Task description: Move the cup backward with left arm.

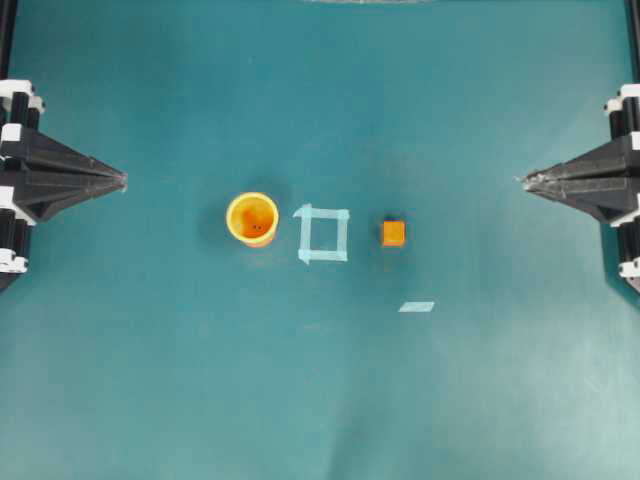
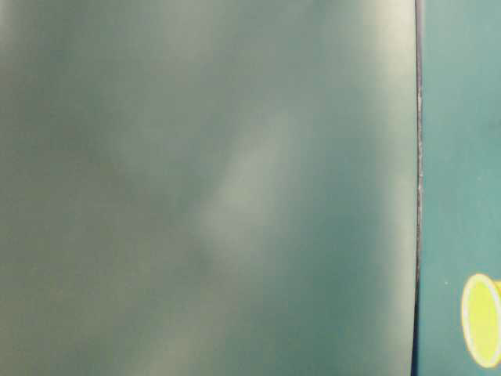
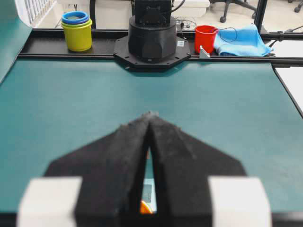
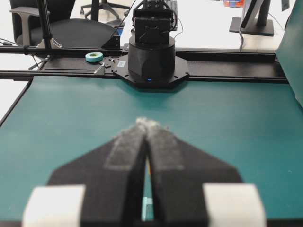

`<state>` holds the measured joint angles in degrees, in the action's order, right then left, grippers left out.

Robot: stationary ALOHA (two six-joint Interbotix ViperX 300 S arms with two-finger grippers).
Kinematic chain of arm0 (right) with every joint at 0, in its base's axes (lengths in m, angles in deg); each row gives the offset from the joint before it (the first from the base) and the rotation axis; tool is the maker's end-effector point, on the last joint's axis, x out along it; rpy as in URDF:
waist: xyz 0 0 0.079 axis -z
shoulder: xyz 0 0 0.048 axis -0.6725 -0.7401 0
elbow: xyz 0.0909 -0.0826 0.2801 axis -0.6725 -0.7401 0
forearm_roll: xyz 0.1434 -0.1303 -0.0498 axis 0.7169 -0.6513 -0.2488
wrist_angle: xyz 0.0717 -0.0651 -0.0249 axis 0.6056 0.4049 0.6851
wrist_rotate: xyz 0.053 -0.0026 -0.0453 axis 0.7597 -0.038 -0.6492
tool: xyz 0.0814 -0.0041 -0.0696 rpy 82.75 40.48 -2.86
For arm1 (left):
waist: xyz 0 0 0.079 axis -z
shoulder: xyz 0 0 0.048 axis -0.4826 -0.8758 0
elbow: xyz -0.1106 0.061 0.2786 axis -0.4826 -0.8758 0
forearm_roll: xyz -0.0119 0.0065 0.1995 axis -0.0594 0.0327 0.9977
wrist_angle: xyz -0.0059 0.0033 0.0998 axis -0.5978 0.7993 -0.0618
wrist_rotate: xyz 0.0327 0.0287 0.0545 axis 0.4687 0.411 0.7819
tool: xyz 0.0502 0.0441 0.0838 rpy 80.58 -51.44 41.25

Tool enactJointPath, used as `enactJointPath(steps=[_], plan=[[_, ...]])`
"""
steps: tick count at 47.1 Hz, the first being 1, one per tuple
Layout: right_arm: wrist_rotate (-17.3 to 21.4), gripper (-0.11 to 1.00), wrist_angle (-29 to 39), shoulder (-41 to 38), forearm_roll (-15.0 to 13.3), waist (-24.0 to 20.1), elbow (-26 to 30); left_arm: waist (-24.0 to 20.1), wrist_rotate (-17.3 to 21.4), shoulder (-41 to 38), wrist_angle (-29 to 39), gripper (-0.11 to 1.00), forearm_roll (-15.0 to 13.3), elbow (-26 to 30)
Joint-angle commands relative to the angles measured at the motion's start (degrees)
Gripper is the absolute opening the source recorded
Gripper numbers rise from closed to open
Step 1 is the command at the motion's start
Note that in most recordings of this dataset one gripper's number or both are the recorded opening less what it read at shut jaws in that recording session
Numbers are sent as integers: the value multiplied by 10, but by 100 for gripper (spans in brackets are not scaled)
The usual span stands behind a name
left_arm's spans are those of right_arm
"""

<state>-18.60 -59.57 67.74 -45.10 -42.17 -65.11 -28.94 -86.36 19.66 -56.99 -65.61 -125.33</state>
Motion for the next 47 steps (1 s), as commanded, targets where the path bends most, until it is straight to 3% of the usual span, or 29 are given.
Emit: enactJointPath(steps=[1,29,41,47], plan=[[4,-1,-4,-4,2,-1,12,2,11,2,17,0,3,6],[4,-1,11,-11,1,0,28,-2,25,-32,4,2,3,-1],[4,-1,12,-10,0,-1,28,-2,25,-88,-46,42,3,-13],[4,-1,13,-11,0,-1,28,-2,25,-134,-105,46,3,-31]])
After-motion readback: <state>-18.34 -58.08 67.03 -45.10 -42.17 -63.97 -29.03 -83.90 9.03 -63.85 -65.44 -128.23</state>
